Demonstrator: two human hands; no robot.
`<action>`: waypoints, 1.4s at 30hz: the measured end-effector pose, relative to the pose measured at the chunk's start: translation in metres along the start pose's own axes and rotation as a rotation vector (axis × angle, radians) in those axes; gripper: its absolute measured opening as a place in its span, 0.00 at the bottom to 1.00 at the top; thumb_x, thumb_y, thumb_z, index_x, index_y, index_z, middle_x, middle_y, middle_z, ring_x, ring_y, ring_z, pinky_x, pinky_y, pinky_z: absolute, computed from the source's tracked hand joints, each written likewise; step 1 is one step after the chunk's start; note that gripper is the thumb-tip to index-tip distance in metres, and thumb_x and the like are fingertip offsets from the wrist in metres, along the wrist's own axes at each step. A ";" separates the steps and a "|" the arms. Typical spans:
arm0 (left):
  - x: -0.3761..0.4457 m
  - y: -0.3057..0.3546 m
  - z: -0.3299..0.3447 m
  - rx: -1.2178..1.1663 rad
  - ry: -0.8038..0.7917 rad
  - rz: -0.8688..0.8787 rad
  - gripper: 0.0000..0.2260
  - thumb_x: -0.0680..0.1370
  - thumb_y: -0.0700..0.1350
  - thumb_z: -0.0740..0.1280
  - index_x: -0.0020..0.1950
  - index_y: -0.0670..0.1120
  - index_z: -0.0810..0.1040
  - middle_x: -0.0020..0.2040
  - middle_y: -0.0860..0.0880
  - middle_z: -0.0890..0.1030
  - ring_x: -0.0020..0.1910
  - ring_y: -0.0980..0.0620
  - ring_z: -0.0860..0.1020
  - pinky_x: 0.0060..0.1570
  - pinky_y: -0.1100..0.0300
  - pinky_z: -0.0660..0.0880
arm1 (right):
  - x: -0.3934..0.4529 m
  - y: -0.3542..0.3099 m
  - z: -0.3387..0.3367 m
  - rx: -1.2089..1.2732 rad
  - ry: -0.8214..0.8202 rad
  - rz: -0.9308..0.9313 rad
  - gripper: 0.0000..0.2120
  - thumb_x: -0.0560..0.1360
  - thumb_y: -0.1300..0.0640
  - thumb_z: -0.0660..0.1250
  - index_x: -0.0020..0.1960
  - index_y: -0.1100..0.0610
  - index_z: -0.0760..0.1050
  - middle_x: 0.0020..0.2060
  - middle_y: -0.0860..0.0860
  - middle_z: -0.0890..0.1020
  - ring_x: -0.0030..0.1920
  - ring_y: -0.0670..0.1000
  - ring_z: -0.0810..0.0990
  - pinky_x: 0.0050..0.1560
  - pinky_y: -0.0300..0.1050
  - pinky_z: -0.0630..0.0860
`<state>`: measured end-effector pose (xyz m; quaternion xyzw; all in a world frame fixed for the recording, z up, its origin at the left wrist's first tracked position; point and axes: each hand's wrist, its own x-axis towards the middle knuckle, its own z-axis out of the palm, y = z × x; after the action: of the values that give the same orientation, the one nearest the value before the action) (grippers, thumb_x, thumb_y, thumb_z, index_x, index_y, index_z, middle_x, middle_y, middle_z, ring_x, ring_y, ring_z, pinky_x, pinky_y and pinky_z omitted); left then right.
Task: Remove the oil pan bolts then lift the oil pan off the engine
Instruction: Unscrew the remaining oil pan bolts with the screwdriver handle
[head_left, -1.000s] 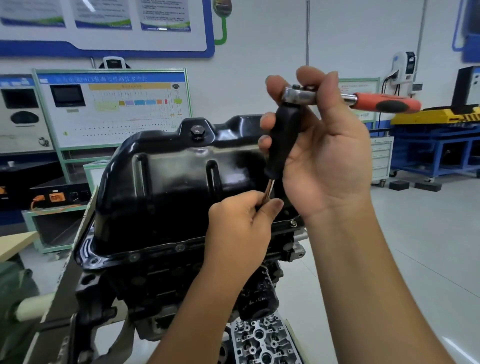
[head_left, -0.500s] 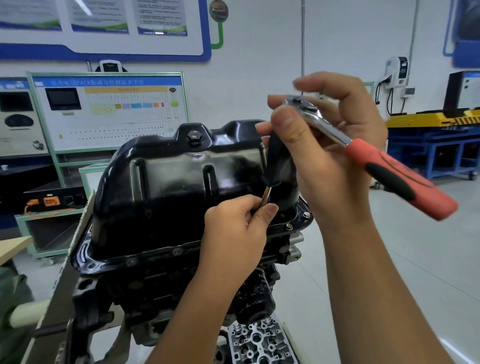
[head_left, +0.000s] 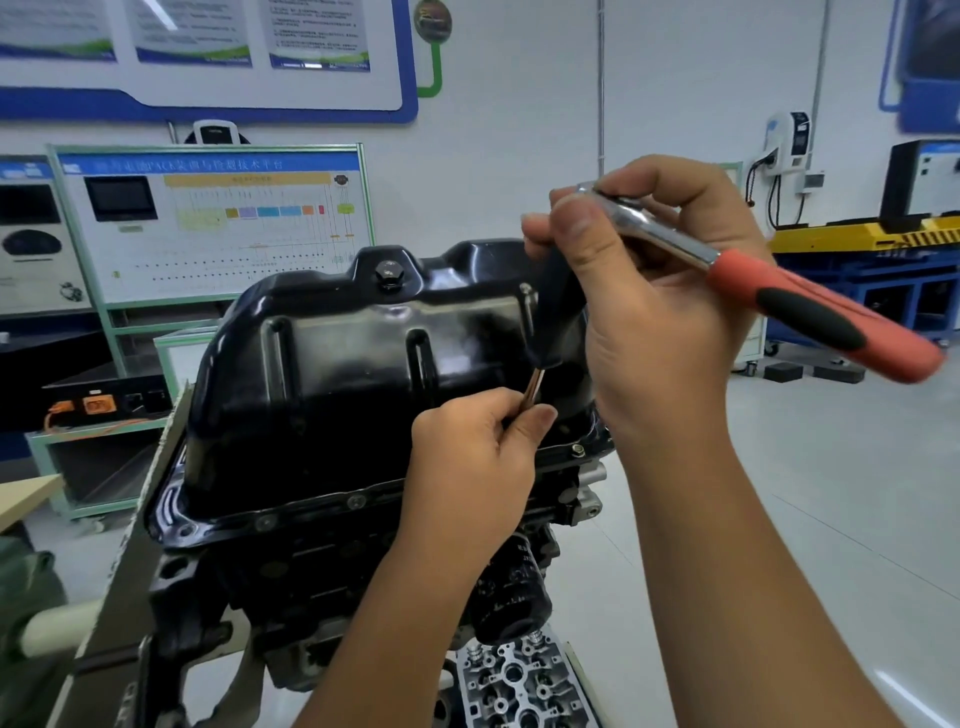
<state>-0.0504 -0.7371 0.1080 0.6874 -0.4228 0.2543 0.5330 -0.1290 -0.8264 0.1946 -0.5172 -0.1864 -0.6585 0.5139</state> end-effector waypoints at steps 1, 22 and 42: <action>0.000 0.001 0.000 0.003 -0.003 -0.001 0.12 0.78 0.46 0.74 0.35 0.47 0.80 0.21 0.56 0.66 0.22 0.55 0.64 0.26 0.70 0.60 | -0.001 0.000 0.003 0.041 0.019 0.014 0.11 0.74 0.64 0.76 0.47 0.52 0.77 0.40 0.55 0.85 0.42 0.62 0.87 0.48 0.65 0.84; -0.002 0.003 0.001 -0.005 0.079 -0.039 0.15 0.77 0.47 0.75 0.33 0.45 0.79 0.21 0.55 0.64 0.22 0.55 0.62 0.25 0.68 0.60 | 0.005 0.025 -0.028 0.295 -0.130 0.736 0.16 0.77 0.46 0.70 0.43 0.60 0.79 0.34 0.55 0.80 0.19 0.44 0.63 0.21 0.35 0.61; 0.002 0.007 -0.006 -0.198 0.029 0.058 0.04 0.80 0.47 0.68 0.48 0.51 0.83 0.25 0.55 0.63 0.25 0.57 0.60 0.26 0.61 0.60 | -0.007 0.026 -0.022 0.066 -0.299 0.320 0.02 0.78 0.63 0.70 0.47 0.58 0.80 0.29 0.50 0.80 0.22 0.43 0.71 0.25 0.36 0.68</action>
<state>-0.0549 -0.7322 0.1156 0.6148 -0.4581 0.2365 0.5968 -0.1181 -0.8505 0.1723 -0.6149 -0.1975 -0.4783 0.5950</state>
